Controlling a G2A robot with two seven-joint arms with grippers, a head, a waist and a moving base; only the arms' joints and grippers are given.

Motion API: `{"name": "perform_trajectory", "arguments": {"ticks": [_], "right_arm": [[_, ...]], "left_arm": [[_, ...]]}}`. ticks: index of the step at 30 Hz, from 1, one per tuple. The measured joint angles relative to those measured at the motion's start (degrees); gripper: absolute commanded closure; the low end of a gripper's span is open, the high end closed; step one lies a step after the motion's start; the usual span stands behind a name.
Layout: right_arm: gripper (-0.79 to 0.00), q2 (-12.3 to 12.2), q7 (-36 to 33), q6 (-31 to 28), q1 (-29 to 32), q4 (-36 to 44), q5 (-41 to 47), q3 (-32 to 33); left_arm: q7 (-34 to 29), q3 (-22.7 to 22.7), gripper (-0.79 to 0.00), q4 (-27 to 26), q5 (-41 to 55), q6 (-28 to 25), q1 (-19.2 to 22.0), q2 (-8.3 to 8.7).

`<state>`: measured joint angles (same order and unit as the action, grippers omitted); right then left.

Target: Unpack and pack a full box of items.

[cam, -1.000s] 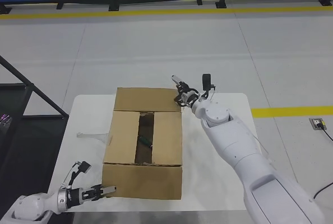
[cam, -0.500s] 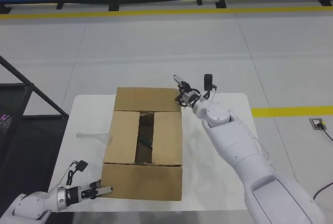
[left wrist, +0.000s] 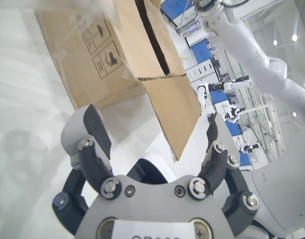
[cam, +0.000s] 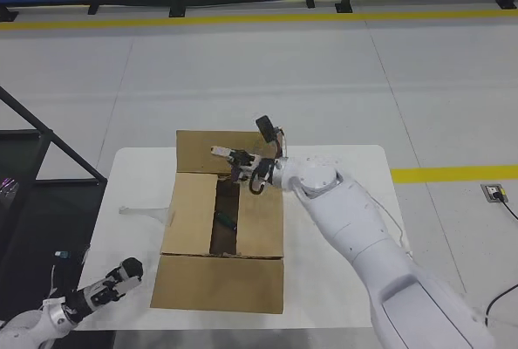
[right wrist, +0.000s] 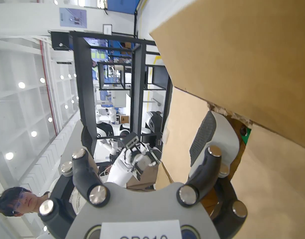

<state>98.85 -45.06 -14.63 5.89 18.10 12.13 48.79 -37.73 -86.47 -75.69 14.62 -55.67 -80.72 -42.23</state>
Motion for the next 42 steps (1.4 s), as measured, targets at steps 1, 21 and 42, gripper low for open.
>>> {"name": "perform_trajectory", "arguments": {"ticks": [1,21,42], "right_arm": [[-0.785,0.4,-0.28,0.81,0.07,-0.23,-0.37,-0.45],[-0.785,4.42,-1.42,5.72,0.92,-4.26,-0.91,-2.62],[-0.785,4.06,-0.39,6.76,3.29,-0.44,-3.29,-3.07]], "left_arm": [[1.83,-0.84,-0.785,-1.13,-0.6,0.52,-1.02,-0.05],[28.14,-4.75,-0.785,-18.11,-19.77,15.78,-10.88,-2.33],[28.31,-4.28,-0.785,-19.13,-18.65,17.7,-11.01,-2.75]]}}
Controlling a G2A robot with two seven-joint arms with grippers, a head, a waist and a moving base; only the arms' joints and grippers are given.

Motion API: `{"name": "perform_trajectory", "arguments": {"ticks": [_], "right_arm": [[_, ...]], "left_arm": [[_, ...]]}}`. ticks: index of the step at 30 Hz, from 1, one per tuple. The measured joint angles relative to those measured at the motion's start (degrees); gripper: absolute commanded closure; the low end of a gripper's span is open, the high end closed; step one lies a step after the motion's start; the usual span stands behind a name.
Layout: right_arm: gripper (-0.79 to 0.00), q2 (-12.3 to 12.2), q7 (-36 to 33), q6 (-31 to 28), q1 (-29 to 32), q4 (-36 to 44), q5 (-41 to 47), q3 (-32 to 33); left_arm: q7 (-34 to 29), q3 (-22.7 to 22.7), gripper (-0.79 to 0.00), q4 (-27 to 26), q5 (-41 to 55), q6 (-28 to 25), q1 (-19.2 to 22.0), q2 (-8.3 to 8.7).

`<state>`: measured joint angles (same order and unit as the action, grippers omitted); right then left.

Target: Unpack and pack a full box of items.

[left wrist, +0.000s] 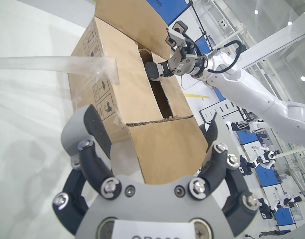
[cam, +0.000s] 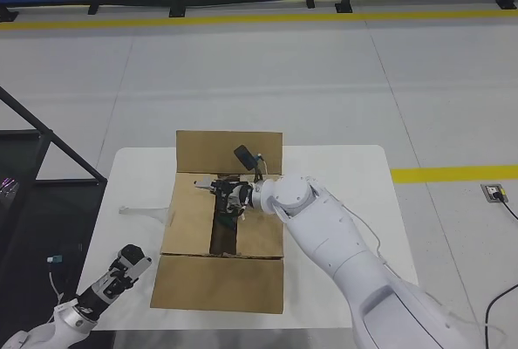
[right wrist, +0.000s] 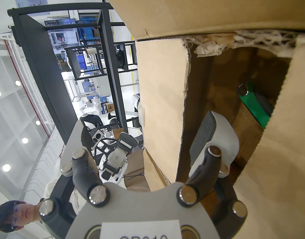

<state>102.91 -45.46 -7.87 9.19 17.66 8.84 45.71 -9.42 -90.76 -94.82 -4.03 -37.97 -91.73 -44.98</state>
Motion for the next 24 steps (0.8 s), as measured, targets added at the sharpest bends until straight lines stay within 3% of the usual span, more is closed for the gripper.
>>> {"name": "perform_trajectory", "arguments": {"ticks": [9,18,24], "right_arm": [[-0.785,-0.08,-2.48,0.23,2.73,2.94,-1.78,-0.17],[-0.785,-0.42,-6.23,-9.24,2.99,1.98,3.24,3.15],[-0.785,-0.65,-9.52,-12.04,2.86,2.31,5.4,4.67]], "left_arm": [[-0.03,-0.18,-0.785,-0.77,0.5,1.19,-0.45,-0.8],[1.78,-0.01,-0.785,-2.4,-3.75,1.46,-1.52,-1.67],[1.6,-0.3,-0.785,-4.35,-6.56,3.16,-2.04,-2.09]]}}
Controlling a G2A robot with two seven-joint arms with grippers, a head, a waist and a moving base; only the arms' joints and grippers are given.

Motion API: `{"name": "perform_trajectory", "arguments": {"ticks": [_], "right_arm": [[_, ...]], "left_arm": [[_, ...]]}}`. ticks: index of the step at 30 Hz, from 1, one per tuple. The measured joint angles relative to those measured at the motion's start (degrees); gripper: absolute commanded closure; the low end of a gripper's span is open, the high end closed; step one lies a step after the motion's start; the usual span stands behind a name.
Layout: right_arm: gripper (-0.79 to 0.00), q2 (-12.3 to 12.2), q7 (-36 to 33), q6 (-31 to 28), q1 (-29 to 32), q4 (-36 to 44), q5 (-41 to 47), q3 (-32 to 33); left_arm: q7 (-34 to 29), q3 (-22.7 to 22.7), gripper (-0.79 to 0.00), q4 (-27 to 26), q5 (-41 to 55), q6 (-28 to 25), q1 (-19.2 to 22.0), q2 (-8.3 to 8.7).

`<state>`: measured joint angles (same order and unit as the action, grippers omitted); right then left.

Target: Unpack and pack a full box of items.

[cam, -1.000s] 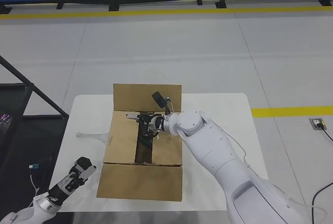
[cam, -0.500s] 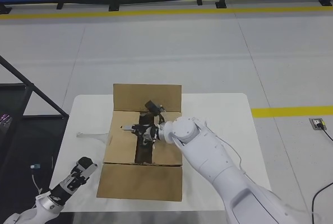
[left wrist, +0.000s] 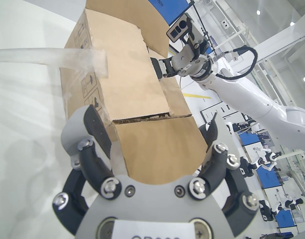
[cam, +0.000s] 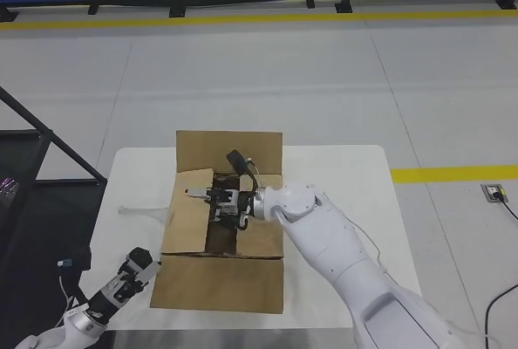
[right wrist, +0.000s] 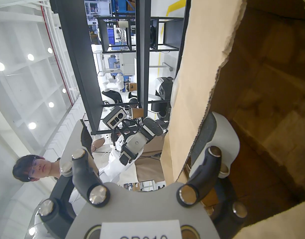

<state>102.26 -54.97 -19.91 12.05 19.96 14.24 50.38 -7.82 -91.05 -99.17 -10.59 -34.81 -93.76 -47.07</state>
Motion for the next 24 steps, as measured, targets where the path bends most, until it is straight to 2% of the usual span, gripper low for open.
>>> {"name": "perform_trajectory", "arguments": {"ticks": [4,8,11,24], "right_arm": [[-0.785,0.21,-1.36,-1.65,0.14,1.96,0.55,0.24],[-0.785,0.55,-1.71,-2.16,-0.33,3.57,0.4,0.15],[-0.785,0.94,-0.94,-1.88,-0.78,4.27,0.33,0.01],[-0.785,3.1,-1.79,-3.17,-2.86,4.63,0.16,-1.49]], "left_arm": [[1.6,0.44,-0.785,-1.93,-6.91,3.31,-0.18,-0.39],[5.8,2.3,-0.785,-4.16,-16.4,8.0,-0.4,-1.07],[8.18,3.67,-0.785,-4.98,-19.68,11.65,-0.06,-1.6],[12.15,6.3,-0.785,-7.36,-23.05,26.8,2.76,-3.59]]}}
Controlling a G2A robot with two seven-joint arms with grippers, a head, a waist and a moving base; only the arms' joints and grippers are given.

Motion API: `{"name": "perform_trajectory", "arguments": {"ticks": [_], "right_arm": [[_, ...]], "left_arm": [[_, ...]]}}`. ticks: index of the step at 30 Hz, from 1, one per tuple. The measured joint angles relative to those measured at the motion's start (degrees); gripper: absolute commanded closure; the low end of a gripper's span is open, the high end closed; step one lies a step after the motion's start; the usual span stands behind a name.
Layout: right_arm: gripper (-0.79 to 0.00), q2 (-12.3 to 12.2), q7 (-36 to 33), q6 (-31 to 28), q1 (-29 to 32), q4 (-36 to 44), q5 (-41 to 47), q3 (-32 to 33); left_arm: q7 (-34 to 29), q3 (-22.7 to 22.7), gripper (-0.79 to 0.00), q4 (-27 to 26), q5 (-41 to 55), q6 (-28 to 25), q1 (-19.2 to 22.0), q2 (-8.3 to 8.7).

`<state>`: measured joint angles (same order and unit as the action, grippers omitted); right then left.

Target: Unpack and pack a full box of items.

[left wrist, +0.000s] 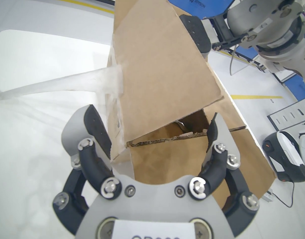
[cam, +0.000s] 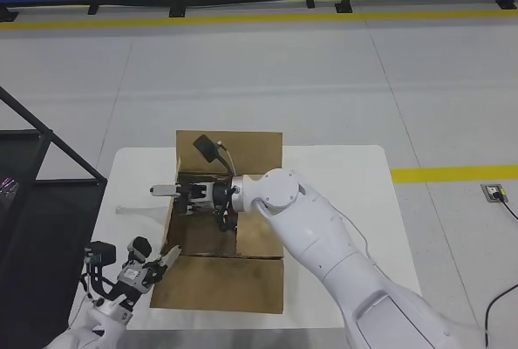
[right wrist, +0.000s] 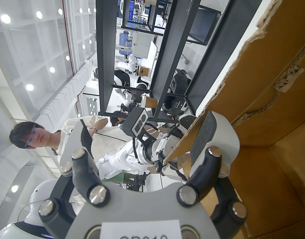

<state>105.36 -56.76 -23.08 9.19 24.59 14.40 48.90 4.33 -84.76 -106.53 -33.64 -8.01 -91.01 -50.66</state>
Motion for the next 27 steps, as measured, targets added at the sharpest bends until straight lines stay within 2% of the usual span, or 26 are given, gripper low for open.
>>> {"name": "perform_trajectory", "arguments": {"ticks": [7,13,20,23,27], "right_arm": [[-0.785,0.99,-0.26,-0.62,-0.97,-1.62,0.18,-0.36],[-0.785,0.94,0.81,-2.59,-1.62,-1.92,-0.64,0.17],[-0.785,-1.41,1.29,-6.7,-1.08,-0.28,-1.56,3.3],[-0.785,-2.84,0.79,-7.66,0.03,1.88,-2.22,4.96],[-0.785,-4.85,-0.49,-9.28,2.87,7.83,-3.65,7.14]], "left_arm": [[1.25,-1.28,-0.785,1.17,2.78,2.23,1.05,-0.79],[2.17,-5.68,-0.785,2.97,6.49,0.84,-0.33,-1.09],[0.31,-11.08,-0.785,5.51,9.23,-0.64,-2.05,-1.26],[-1.82,-11.21,-0.785,7.96,8.64,0.72,-0.56,-1.38],[-5.21,-9.15,-0.785,11.33,7.32,1.65,2.39,-1.66]]}}
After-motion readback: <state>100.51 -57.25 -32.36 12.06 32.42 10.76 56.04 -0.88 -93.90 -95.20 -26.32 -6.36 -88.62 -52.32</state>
